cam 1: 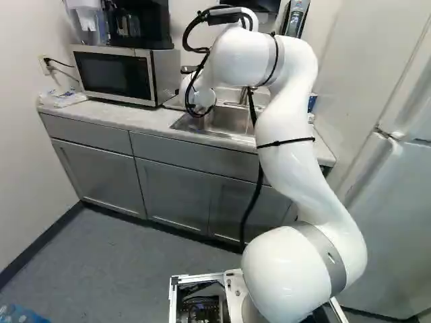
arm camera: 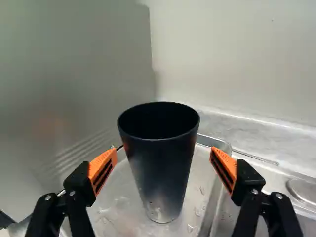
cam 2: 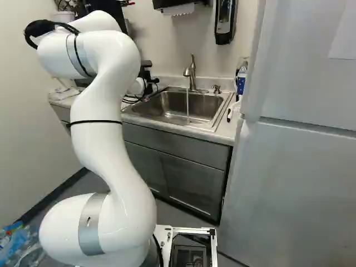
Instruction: Rinse the cup and place it in the tray
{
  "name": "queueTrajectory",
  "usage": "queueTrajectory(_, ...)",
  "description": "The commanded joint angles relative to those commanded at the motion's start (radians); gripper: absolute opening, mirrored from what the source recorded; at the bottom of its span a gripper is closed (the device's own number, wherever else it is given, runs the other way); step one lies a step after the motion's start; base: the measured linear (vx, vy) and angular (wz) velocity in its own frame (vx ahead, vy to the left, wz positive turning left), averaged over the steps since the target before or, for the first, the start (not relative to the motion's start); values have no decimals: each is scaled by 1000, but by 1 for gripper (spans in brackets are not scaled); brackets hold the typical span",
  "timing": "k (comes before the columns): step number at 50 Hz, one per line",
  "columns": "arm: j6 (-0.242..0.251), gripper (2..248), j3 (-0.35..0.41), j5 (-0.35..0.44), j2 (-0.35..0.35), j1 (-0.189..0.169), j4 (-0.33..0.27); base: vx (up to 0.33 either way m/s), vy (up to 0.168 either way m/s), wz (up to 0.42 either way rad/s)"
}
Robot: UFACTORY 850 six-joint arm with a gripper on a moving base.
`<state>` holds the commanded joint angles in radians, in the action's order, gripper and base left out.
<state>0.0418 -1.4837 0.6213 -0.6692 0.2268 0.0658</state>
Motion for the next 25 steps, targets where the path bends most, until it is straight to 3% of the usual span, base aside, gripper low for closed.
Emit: queueTrajectory(25,0,247,116,-1,130,13,0,0,0,0)
